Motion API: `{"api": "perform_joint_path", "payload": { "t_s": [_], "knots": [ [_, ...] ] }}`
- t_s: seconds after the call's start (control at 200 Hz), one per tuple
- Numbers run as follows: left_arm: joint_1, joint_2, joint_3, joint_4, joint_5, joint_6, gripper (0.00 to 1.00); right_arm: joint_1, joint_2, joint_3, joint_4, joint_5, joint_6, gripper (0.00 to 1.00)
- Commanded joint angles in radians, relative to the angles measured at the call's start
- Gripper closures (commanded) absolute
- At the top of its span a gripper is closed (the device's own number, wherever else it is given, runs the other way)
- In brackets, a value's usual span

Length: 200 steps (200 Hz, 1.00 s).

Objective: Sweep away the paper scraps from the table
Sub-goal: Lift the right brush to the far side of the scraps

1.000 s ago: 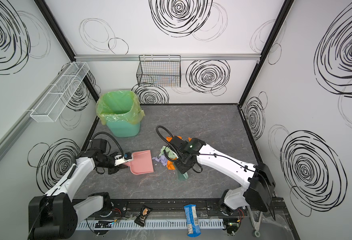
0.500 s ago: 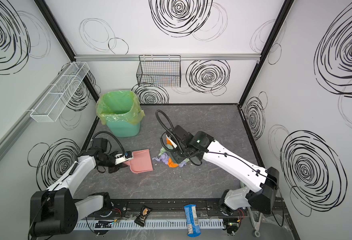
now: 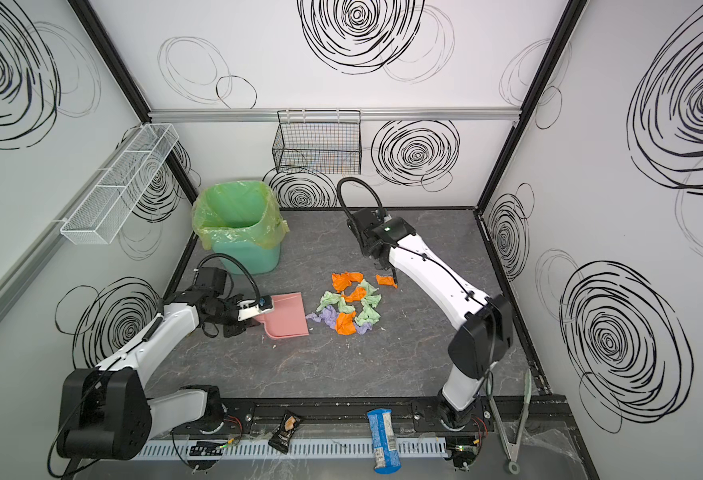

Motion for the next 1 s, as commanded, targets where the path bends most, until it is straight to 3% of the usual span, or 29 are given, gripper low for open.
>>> {"api": "perform_joint_path", "payload": {
  "t_s": [0.0,0.365,0.996],
  "knots": [
    [-0.02,0.026,0.032,0.02,-0.045,-0.037,1.0,-0.034,0.062,0.048,-0.067,0.07,0.034,1.0],
    [-0.109,0.04,0.052,0.048,-0.114,-0.103,1.0,-0.069,0.216,0.028,0.047,-0.073,-0.002,1.0],
    [-0.277,0.102,0.048,0.129,-0.132,-0.227,1.0,0.146,0.22,-0.03,0.117,-0.233,0.045,1.0]
  ]
}}
